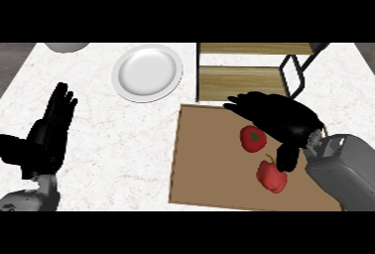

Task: Pick the tomato from the tray and place it in the tiered shelf

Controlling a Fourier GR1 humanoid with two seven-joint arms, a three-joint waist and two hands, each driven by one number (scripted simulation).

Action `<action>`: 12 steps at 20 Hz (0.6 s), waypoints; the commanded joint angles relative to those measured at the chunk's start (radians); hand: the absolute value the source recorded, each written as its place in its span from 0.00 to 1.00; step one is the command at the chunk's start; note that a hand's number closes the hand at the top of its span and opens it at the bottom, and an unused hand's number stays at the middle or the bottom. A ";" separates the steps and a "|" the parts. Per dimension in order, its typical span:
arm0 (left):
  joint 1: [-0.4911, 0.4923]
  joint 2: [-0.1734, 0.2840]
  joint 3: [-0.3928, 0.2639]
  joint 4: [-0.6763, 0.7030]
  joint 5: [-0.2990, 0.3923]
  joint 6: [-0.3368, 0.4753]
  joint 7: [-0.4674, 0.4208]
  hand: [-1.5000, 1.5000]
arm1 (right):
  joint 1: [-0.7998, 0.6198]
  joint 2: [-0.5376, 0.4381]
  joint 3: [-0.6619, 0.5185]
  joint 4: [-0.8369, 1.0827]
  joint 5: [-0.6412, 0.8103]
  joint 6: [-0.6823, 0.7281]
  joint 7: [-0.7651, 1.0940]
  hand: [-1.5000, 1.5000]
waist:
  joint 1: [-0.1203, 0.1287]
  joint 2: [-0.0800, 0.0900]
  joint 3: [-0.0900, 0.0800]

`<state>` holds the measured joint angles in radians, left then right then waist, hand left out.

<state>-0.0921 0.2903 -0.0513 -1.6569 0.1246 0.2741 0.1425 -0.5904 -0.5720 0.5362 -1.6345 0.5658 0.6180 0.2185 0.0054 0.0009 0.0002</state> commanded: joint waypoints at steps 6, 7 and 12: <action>-0.023 -0.005 0.057 0.024 -0.004 -0.061 -0.002 0.50 | 0.093 0.032 -0.034 0.145 0.193 -0.084 -0.210 0.00 | -0.002 0.000 0.000; 0.056 0.000 0.070 -0.024 0.009 -0.083 -0.027 0.50 | 0.049 0.057 -0.069 0.169 0.189 -0.045 -0.203 0.00 | 0.003 0.000 0.000; 0.024 -0.036 0.046 -0.042 -0.049 -0.064 0.015 0.50 | 0.083 0.114 -0.091 0.205 0.275 -0.089 -0.268 0.00 | 0.000 -0.001 0.000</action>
<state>-0.0697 0.2496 -0.0236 -1.6778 0.0820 0.2339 0.1403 -0.5121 -0.4881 0.4798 -1.4847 0.7865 0.5565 0.0190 0.0047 -0.0004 -0.0008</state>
